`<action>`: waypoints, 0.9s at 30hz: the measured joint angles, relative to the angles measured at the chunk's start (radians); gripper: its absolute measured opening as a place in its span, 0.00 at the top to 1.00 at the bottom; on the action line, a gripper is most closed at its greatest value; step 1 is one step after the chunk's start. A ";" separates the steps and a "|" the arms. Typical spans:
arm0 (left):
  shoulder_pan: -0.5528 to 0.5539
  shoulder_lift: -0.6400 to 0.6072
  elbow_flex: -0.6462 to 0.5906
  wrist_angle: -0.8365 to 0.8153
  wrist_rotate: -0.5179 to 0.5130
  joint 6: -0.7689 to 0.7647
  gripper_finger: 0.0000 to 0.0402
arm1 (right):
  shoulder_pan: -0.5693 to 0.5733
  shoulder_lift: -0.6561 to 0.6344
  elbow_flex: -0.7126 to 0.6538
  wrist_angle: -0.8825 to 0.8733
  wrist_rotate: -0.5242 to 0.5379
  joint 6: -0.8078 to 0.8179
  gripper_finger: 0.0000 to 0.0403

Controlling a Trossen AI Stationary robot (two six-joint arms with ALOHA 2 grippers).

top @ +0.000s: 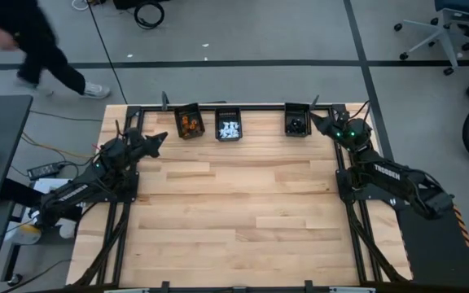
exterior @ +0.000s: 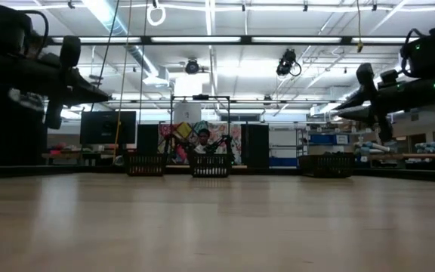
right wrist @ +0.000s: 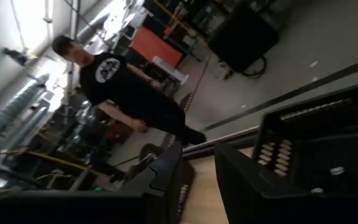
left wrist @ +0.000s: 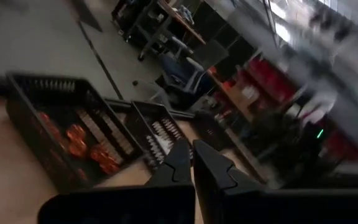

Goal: Sort Halloween decoration
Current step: Return to Home Position

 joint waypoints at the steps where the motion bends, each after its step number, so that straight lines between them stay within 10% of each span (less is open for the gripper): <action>1: 0.000 0.000 0.000 0.000 0.000 0.061 1.00 | 0.000 0.004 0.000 -0.001 0.009 -0.016 0.75; 10: 0.000 0.002 0.000 0.000 -0.002 0.910 1.00 | 0.000 0.031 0.000 -0.083 0.011 -0.607 0.75; 27: 0.000 0.002 0.000 -0.001 -0.003 0.953 1.00 | 0.000 0.032 0.000 -0.081 0.012 -0.614 0.75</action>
